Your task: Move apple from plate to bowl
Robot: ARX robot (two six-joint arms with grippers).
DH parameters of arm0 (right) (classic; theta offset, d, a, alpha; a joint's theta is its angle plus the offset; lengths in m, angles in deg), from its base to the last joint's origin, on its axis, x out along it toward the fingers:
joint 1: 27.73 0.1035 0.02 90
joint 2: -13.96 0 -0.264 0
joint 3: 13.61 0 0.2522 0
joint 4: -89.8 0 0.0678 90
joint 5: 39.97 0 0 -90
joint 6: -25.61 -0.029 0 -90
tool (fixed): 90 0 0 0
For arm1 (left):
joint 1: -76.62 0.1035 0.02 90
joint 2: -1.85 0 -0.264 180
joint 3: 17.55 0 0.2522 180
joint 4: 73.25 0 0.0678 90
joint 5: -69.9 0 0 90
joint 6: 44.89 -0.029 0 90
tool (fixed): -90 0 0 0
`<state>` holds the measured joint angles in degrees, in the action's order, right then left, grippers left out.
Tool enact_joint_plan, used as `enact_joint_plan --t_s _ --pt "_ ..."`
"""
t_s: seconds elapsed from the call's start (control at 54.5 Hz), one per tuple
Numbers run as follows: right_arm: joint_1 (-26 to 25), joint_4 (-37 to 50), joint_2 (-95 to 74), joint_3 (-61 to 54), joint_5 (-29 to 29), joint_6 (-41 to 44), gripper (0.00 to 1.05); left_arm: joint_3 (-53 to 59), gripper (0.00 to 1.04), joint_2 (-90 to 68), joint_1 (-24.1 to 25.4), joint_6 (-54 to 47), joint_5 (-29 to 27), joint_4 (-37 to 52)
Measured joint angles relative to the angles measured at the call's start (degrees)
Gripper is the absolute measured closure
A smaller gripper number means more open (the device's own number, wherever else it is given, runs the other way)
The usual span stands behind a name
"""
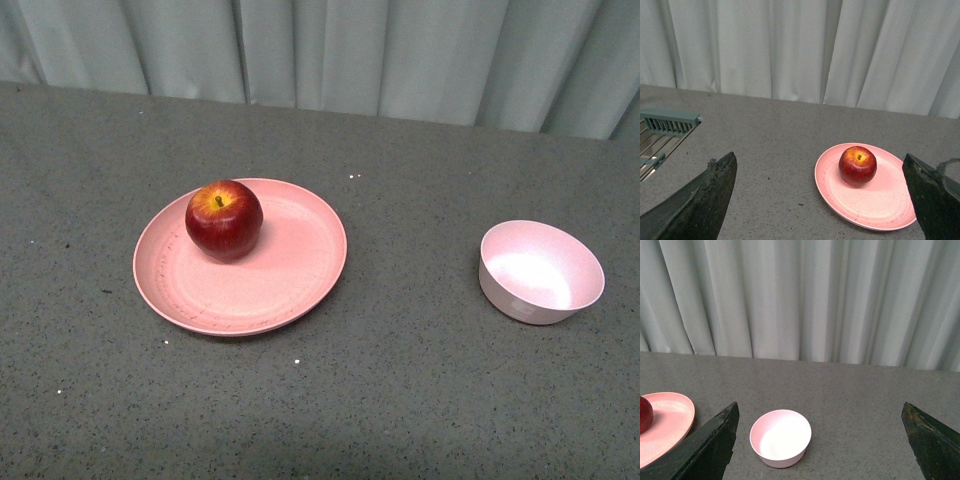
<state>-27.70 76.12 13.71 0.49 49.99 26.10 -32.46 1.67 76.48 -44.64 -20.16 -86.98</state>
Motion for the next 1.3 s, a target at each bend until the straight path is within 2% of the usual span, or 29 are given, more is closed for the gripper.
enact_joint_plan --t_s 0.11,0.239,0.294,0.404,0.477,0.587,0.808,1.303 --pt "0.55 -4.61 -2.16 1.25 2.38 2.25 0.09 0.00 0.07 0.00 0.00 0.00 0.00 0.00" --pt "0.04 -5.40 -8.68 2.03 0.57 3.13 0.09 0.00 0.07 0.00 0.00 0.00 0.00 0.00" --pt "-0.35 -2.56 -15.34 3.23 -1.22 2.82 0.09 0.00 0.07 0.00 0.00 0.00 0.02 0.00" --pt "0.48 11.72 -38.14 7.80 -4.13 3.26 0.09 0.00 0.07 0.00 0.00 0.00 0.02 0.00" --pt "0.79 15.26 -48.87 11.39 -4.90 4.04 0.09 0.00 0.07 0.00 -0.02 0.00 0.02 0.00" --pt "1.79 13.31 -68.50 19.74 -5.31 6.05 0.09 0.00 0.07 0.00 0.00 0.00 0.00 0.00" --pt "4.85 8.11 -92.17 36.11 -6.12 10.69 0.09 0.00 0.07 0.00 -0.02 0.00 0.02 0.00" --pt "8.57 2.64 -116.39 54.27 -6.10 13.16 0.09 0.00 0.07 0.00 0.00 0.00 0.02 0.00"
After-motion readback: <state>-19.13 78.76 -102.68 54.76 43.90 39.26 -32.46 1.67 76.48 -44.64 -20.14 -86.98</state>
